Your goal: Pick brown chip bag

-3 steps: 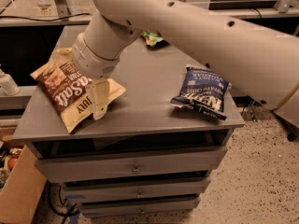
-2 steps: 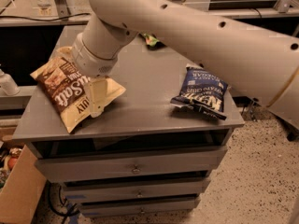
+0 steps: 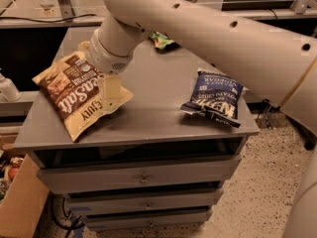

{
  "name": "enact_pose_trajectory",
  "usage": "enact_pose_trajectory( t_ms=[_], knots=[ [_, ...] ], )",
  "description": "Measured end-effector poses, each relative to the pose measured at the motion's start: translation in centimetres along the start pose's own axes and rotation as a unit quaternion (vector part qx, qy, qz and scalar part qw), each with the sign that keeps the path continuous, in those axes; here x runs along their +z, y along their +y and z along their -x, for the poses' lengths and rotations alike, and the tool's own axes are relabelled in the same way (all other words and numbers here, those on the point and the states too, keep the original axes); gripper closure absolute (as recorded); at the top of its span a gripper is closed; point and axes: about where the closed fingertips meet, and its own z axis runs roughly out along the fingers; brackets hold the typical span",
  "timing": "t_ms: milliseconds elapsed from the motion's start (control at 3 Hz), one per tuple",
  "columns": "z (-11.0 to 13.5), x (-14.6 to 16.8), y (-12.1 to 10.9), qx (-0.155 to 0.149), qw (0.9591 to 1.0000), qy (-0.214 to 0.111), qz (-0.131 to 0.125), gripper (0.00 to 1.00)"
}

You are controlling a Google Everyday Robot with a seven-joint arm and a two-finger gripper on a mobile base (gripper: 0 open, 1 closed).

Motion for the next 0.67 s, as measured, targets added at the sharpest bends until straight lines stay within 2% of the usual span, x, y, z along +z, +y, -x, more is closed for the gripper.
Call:
enact_pose_trajectory(
  t_ms=[333,667],
  knots=[
    [-1.67,0.45,-0.11,0.026,0.9995,0.016,-0.002,0.00],
    [-2.59,0.93,-0.01,0.044,0.9986,0.028,0.004,0.18]
  ],
)
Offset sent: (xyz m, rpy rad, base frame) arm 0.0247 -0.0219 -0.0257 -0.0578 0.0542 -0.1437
